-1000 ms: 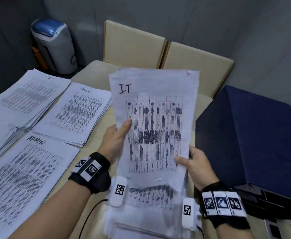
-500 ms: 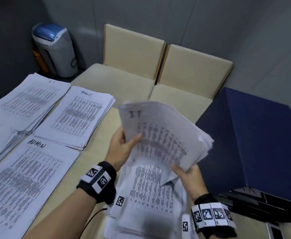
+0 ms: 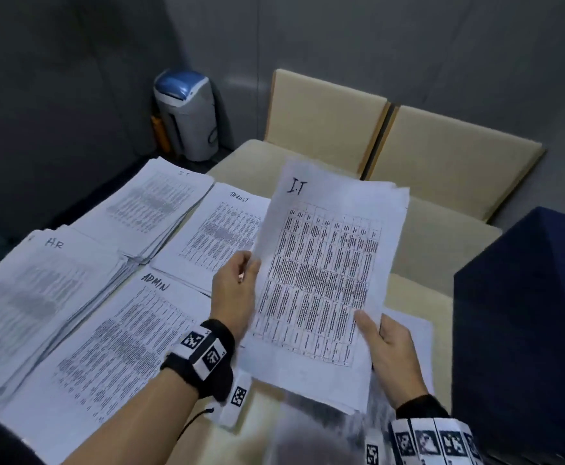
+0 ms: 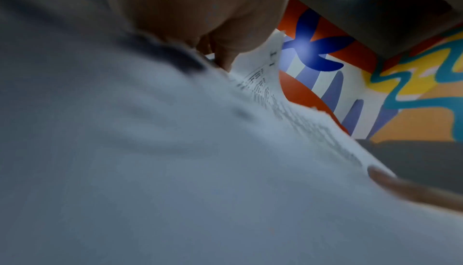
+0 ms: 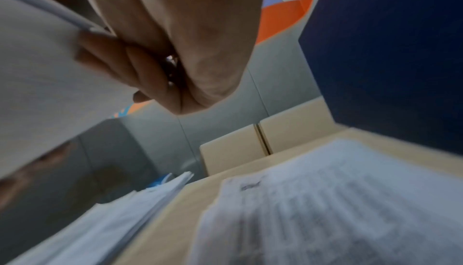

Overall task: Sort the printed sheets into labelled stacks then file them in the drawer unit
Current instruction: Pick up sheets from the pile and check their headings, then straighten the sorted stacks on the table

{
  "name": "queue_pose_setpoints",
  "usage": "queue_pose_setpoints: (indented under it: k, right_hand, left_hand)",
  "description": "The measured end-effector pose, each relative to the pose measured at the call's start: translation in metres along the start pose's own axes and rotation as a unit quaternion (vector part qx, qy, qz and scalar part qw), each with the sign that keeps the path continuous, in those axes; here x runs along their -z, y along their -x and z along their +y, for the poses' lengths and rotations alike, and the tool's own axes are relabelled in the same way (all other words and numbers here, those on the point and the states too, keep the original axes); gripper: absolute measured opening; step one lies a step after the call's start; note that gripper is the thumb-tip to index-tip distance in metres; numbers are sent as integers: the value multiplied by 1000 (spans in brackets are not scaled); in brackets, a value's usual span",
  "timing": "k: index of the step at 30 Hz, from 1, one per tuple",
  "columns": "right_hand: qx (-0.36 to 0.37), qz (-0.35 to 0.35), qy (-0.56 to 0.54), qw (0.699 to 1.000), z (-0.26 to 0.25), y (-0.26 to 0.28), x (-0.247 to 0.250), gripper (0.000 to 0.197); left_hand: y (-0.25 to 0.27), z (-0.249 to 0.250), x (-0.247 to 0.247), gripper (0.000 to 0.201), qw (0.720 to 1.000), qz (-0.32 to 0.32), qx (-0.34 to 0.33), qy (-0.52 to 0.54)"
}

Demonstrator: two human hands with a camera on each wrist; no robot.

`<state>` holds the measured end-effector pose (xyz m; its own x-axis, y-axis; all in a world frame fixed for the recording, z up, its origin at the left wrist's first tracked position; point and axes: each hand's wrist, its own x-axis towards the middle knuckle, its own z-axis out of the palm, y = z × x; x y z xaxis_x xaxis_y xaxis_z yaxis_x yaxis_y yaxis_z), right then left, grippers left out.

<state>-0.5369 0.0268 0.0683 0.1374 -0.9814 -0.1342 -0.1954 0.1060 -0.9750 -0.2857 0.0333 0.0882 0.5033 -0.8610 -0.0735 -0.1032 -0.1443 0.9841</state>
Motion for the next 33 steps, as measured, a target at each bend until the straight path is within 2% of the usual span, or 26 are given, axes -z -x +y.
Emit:
queue_pose_setpoints:
  k: [1, 2, 4, 5, 6, 9, 12, 14, 16, 19, 22, 23, 25, 27, 29, 31, 32, 33]
  right_hand:
    - [-6, -3, -18, 1000, 2, -5, -12, 73]
    - [-14, -4, -37, 999, 0, -8, -26, 73]
    - [-40, -12, -59, 997, -6, -17, -55, 63]
    - [-54, -25, -70, 996, -10, -21, -70, 58]
    - [-64, -41, -81, 994, -13, -26, -86, 50]
    - [-96, -129, -145, 976, -29, -37, -135, 29]
    - [-141, -201, -186, 951, -37, -50, -186, 31]
    - [-152, -220, -161, 950, -30, -63, -214, 45]
    - [-139, -163, -93, 972, -20, -77, -236, 58]
    - [-128, 6, 5, 992, 5, -92, -244, 11]
    - [-149, 113, 67, 980, 17, -90, -235, 9]
    - [-164, 130, 74, 975, 17, -85, -232, 8]
    - [-195, 123, 92, 969, 29, -75, -228, 8]
    - [-203, 75, 124, 968, 44, -66, -227, 11]
    - [-217, 57, 140, 964, 52, -64, -223, 19]
    - [-239, 59, 143, 959, 47, -67, -220, 23]
    - [-249, 66, 146, 955, 43, -70, -219, 18]
    - [-249, 63, 143, 956, 41, -71, -217, 13]
  left_hand:
    - [-2, -3, 16, 24, 999, -4, 19, -34]
    - [-4, -8, 32, 33, 997, -21, 42, -67]
    - [-10, -22, 65, 48, 991, -78, 65, -92]
    - [-15, -30, 82, 44, 989, -89, 66, -97]
    - [-23, -35, 99, 43, 988, -85, 75, -100]
    - [-61, -51, 153, 63, 987, -66, 134, -50]
    - [-112, -64, 208, 79, 986, -77, 148, -4]
    - [-145, -62, 240, 81, 988, -83, 128, -6]
    - [-183, -61, 269, 66, 991, -64, 107, -39]
    - [-240, -65, 308, 59, 992, -42, 87, -83]
    - [-292, -84, 336, 71, 986, -47, 78, -141]
    - [-307, -93, 341, 68, 983, -52, 79, -158]
    - [-330, -105, 345, 51, 972, -56, 82, -211]
    - [-345, -120, 344, 43, 945, -53, 96, -308]
    - [-349, -130, 336, 45, 890, -40, 116, -439]
    - [-344, -131, 321, 50, 841, 16, 103, -530]
    - [-339, -127, 312, 47, 835, 47, 78, -543]
    - [-332, -121, 301, 41, 842, 67, 43, -534]
